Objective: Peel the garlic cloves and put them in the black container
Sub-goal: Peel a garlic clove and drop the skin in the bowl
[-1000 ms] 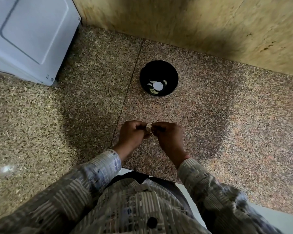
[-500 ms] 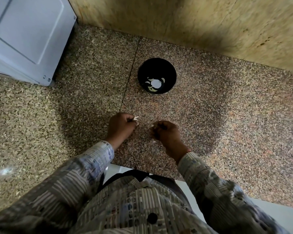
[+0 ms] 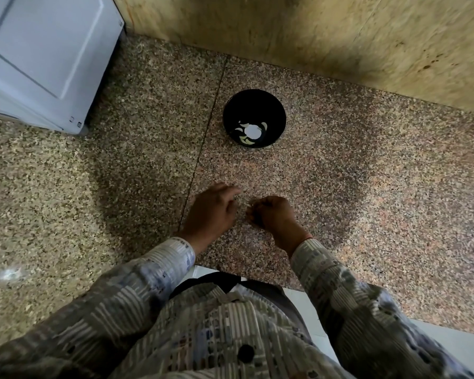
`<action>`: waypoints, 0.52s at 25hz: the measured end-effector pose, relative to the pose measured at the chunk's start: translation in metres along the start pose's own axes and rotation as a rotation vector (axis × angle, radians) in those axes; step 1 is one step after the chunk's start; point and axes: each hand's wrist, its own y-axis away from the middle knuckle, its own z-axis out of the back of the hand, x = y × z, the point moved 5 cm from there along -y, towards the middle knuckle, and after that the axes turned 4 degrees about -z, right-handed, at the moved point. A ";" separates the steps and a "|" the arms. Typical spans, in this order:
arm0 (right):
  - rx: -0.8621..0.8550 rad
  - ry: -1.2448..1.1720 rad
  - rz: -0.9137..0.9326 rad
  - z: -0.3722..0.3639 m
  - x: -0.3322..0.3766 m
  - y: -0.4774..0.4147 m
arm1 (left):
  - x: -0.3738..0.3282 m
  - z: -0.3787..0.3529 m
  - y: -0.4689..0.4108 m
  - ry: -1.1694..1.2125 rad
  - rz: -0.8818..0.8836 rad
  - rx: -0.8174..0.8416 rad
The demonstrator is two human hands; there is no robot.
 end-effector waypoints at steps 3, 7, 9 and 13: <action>-0.021 0.140 0.031 0.003 0.003 0.001 | -0.009 -0.036 0.005 0.040 0.016 0.136; 0.010 0.216 0.051 0.006 0.005 0.002 | -0.001 -0.044 0.001 0.059 0.091 0.136; -0.011 0.348 0.102 0.009 0.005 0.000 | -0.003 -0.044 -0.002 0.066 0.067 0.156; -0.171 0.567 0.321 0.007 0.006 0.004 | -0.003 -0.047 0.000 0.069 0.040 0.160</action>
